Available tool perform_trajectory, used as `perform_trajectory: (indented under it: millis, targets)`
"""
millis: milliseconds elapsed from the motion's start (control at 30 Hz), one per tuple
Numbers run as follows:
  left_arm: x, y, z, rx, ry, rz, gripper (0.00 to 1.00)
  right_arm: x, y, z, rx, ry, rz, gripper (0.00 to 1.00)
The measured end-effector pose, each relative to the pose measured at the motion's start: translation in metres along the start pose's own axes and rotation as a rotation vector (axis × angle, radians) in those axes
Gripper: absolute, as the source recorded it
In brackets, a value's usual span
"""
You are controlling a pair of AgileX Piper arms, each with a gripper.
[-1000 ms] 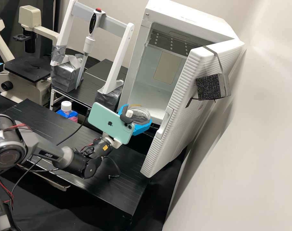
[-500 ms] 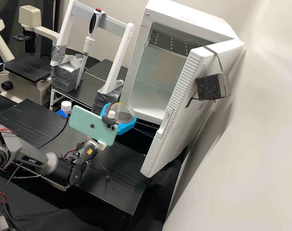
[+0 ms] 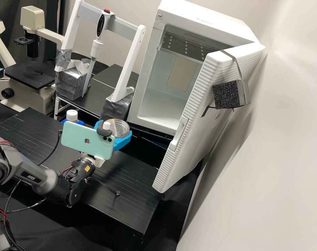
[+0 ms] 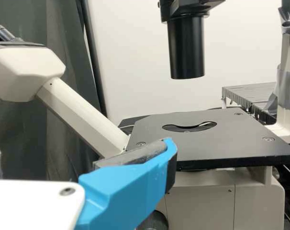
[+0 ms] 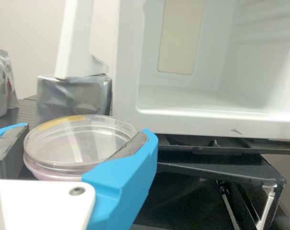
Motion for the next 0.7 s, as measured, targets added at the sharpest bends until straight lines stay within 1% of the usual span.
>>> perform_trajectory:
  millis: [133,300,367,400,533,700]
  targets:
    - [0.0,0.0,0.0,0.0,0.0,0.0,1.0,-0.007,-0.005,-0.006,-0.002,0.012,-0.014,0.0]
    - [0.0,0.0,0.0,0.0,0.0,0.0,1.0,-0.018,-0.013,-0.021,-0.013,0.064,-0.041,0.0]
    - [0.0,0.0,0.0,0.0,0.0,0.0,1.0,-0.022,-0.016,-0.03,-0.019,0.1,-0.054,0.0]
    - [0.0,0.0,0.0,0.0,0.0,0.0,1.0,-0.024,-0.018,-0.037,-0.027,0.129,-0.058,0.0]
    - [0.0,0.0,0.0,0.0,0.0,0.0,1.0,-0.027,-0.025,-0.058,-0.03,0.22,-0.088,0.0]
    - [0.0,0.0,0.0,0.0,0.0,0.0,1.0,-0.028,-0.039,-0.084,-0.031,0.33,-0.172,0.0]
